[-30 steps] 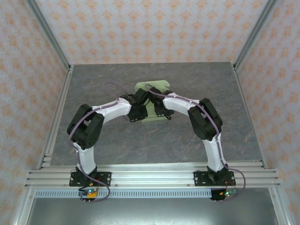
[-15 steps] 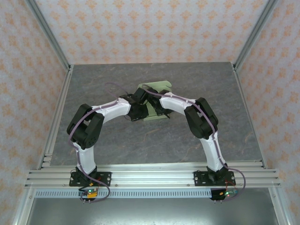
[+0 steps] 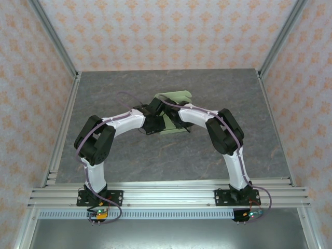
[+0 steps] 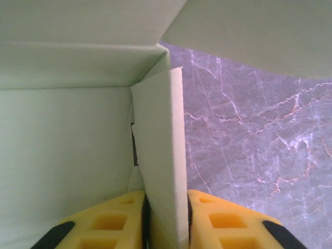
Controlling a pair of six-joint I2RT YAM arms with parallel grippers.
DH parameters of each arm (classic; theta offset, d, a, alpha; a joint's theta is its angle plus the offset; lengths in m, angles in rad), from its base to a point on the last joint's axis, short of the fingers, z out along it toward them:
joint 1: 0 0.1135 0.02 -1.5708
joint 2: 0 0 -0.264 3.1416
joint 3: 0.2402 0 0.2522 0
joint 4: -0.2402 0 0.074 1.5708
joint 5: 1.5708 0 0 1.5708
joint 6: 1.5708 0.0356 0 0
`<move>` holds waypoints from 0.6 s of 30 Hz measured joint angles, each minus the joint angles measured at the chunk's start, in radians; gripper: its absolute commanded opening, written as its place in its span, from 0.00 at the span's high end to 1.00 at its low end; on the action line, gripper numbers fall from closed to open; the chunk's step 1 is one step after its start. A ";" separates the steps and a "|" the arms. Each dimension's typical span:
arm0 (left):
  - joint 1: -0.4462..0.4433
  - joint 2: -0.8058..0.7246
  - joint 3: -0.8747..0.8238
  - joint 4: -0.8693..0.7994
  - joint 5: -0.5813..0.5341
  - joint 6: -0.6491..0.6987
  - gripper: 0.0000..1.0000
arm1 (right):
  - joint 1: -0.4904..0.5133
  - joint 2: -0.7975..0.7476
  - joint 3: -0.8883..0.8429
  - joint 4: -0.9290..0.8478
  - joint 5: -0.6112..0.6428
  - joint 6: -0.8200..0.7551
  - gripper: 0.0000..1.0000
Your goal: Fold the paper box
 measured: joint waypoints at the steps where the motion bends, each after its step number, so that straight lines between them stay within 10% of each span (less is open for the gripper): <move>1: -0.001 0.000 0.000 0.000 0.006 0.000 1.00 | 0.000 -0.008 -0.004 -0.008 0.001 0.000 0.73; 18: -0.006 -0.002 0.008 -0.014 0.017 0.000 1.00 | -0.003 -0.033 -0.046 0.018 0.022 -0.019 0.71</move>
